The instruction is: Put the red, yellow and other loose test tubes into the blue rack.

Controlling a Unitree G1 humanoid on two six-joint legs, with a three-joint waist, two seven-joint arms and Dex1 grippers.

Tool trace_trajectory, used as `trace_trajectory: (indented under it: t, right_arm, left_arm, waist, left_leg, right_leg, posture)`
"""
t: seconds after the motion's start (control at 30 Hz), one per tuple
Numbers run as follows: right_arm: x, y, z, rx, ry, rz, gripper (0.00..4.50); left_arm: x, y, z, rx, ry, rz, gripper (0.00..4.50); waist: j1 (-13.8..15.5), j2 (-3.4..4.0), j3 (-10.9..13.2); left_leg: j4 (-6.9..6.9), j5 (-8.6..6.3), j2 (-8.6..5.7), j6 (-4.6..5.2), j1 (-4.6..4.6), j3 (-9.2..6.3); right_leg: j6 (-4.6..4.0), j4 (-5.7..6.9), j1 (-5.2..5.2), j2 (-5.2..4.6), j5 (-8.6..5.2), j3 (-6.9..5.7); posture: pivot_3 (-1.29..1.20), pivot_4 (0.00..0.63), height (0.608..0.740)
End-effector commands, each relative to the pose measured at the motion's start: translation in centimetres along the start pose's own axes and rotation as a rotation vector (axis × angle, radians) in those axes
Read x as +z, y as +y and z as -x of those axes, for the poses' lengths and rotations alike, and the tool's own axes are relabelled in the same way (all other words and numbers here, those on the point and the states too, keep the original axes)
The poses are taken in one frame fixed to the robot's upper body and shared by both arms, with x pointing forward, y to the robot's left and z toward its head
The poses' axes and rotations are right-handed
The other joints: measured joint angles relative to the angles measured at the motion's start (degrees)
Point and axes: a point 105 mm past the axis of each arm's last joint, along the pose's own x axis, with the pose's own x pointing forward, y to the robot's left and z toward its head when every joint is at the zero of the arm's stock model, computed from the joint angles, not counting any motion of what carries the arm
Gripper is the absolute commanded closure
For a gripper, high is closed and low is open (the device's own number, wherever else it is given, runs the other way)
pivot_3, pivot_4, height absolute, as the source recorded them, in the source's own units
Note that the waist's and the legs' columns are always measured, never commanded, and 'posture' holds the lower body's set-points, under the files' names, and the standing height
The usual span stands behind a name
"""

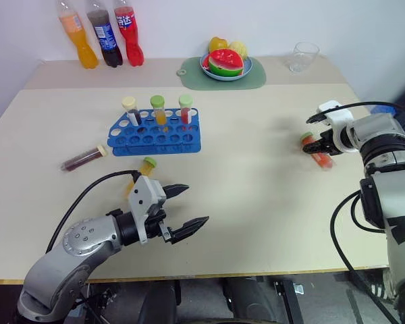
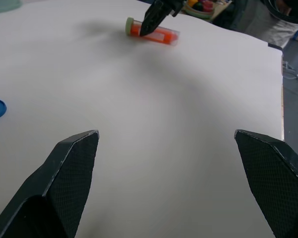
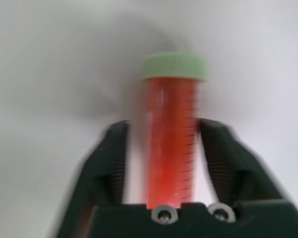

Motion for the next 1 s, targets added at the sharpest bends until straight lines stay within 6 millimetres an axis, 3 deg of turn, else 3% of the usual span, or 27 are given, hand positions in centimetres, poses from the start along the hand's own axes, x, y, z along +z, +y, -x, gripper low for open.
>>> trace_trajectory:
  t: [0.03,0.17,0.3,0.43,0.5,0.57,0.63,0.77,0.87,1.0]
  right_arm:
    - [1.4,-0.1,0.7,0.007,-0.053,-0.021,3.84]
    - [1.7,0.3,0.9,0.047,-0.065,-0.027,3.84]
    - [3.9,1.8,1.8,0.174,-0.158,0.023,3.84]
    - [8.7,5.9,4.2,0.408,-0.489,0.229,3.84]
    - [11.0,9.8,6.7,0.508,-0.778,0.339,3.84]
    - [12.7,13.5,9.1,0.578,-1.031,0.259,3.84]
    - [13.7,16.6,9.9,0.63,-1.162,0.114,3.84]
    - [15.1,22.4,8.7,0.592,-1.314,-0.103,3.84]
    - [15.9,24.7,7.8,0.492,-1.383,-0.21,3.84]
    - [15.8,25.8,6.3,0.409,-1.408,-0.235,3.84]
  left_arm:
    - [0.9,-0.6,0.1,-0.002,-0.032,-0.047,0.0]
    - [0.8,-0.5,0.3,0.008,-0.031,-0.047,0.0]
    - [0.6,0.9,1.2,0.078,-0.027,-0.047,0.0]
    - [0.6,4.5,3.2,0.271,-0.052,-0.043,0.0]
    - [0.7,7.5,4.9,0.445,-0.07,-0.057,0.0]
    - [0.9,10.6,7.0,0.637,-0.092,-0.086,0.0]
    - [1.2,12.9,8.8,0.783,-0.135,-0.102,0.0]
    - [1.5,15.2,10.5,0.952,-0.189,-0.138,0.0]
    - [1.3,15.4,10.3,0.976,-0.204,-0.158,0.0]
    - [0.7,14.1,8.9,0.886,-0.188,-0.176,0.0]
  waist:
    - [0.0,0.0,0.0]
    - [0.0,0.02,0.0]
    - [-0.1,0.04,0.0]
    - [-0.4,0.26,0.1]
    - [-0.3,0.22,0.1]
    - [-0.2,0.22,0.1]
    - [-0.1,0.24,0.1]
    - [0.3,0.15,0.0]
    - [0.3,0.12,0.0]
    - [0.7,-0.02,-0.1]
  left_leg:
    - [0.0,0.0,0.0,0.0,0.0,0.0]
    - [0.0,0.0,0.0,0.0,0.0,0.0]
    - [0.0,0.0,0.0,0.0,0.01,0.01]
    - [0.02,0.0,0.01,0.0,0.03,0.05]
    - [-0.03,0.0,0.05,0.01,0.03,-0.04]
    - [-0.03,-0.01,0.11,0.02,0.02,-0.16]
    - [0.01,-0.01,0.18,0.01,-0.01,-0.19]
    - [0.11,0.06,0.1,-0.11,-0.19,-0.23]
    - [0.11,0.06,0.01,-0.12,-0.29,-0.22]
    - [0.11,0.08,-0.06,-0.15,-0.46,-0.3]
  right_leg:
    - [0.0,0.0,0.0,0.0,0.0,0.0]
    - [0.0,0.01,0.0,0.0,0.0,0.0]
    - [0.0,0.01,0.0,0.01,0.0,0.0]
    - [0.01,0.06,-0.03,0.01,0.01,0.03]
    - [0.01,0.05,-0.01,0.07,0.0,-0.01]
    - [0.0,0.08,0.01,0.15,0.0,-0.09]
    - [0.0,0.23,-0.09,0.19,0.0,-0.11]
    - [-0.01,0.33,-0.2,0.02,0.01,-0.18]
    - [0.0,0.17,-0.22,-0.06,0.02,-0.2]
    - [0.0,0.06,-0.27,-0.17,0.02,-0.3]
  posture:
    - [0.0,0.15,0.734]
    - [0.0,0.15,0.734]
    - [0.0,0.15,0.734]
    - [0.0,0.15,0.734]
    - [0.0,0.15,0.734]
    - [0.0,0.15,0.734]
    - [0.0,0.15,0.734]
    - [0.0,0.15,0.734]
    - [0.0,0.15,0.734]
    - [0.0,0.15,0.734]
